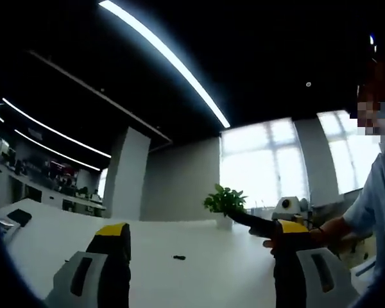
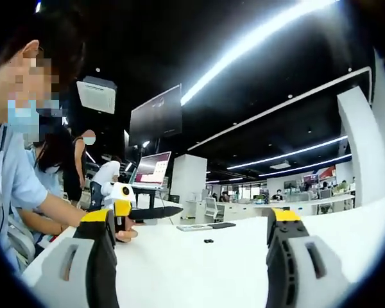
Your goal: Snap the two parts of the plastic buckle together until the buckle closes and remains connected.
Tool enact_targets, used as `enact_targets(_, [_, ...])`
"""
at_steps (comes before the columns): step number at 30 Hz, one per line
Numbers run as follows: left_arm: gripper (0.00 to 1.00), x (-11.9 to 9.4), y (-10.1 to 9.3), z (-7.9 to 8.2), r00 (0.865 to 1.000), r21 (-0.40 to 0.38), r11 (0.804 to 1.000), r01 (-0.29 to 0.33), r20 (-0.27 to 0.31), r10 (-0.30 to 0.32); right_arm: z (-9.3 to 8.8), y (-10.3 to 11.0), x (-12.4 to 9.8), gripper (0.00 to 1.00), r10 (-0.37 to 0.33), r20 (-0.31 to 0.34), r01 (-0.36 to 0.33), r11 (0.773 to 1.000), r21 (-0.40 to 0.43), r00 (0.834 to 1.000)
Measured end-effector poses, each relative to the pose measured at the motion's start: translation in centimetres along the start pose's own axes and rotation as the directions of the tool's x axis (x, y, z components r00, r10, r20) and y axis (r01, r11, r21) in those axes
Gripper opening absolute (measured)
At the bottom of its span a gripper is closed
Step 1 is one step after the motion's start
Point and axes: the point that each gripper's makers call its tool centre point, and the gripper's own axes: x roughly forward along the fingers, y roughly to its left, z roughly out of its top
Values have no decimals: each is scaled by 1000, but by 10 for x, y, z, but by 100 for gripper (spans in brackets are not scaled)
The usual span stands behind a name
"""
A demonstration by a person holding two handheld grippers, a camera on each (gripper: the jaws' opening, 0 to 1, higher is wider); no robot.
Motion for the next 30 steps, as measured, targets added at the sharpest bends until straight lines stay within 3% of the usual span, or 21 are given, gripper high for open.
enact_targets(2, [94, 1, -2, -2, 1000, 8, 1000, -1, -4, 1, 2, 8, 0, 97, 28, 7, -28, 1000, 10, 1000])
enact_targets(5, [90, 1, -7, -4, 1000, 48, 999, 6, -13, -6, 7, 13, -4, 84, 47, 16, -47, 999, 1, 999])
enact_targets(12, [92, 1, -3, -6, 1000, 83, 997, -4, -25, 6, 6, 7, -3, 85, 25, 14, -25, 1000, 16, 1000])
enact_targets(16, [79, -3, 4, -5, 999, 77, 996, -34, -27, 36, 6, 6, -5, 79, 18, 15, -18, 1000, 21, 1000])
enact_targets(30, [76, -5, 17, -6, 995, 94, 992, -82, -40, 86, 2, -12, -8, 70, -36, -3, 37, 998, 41, 999])
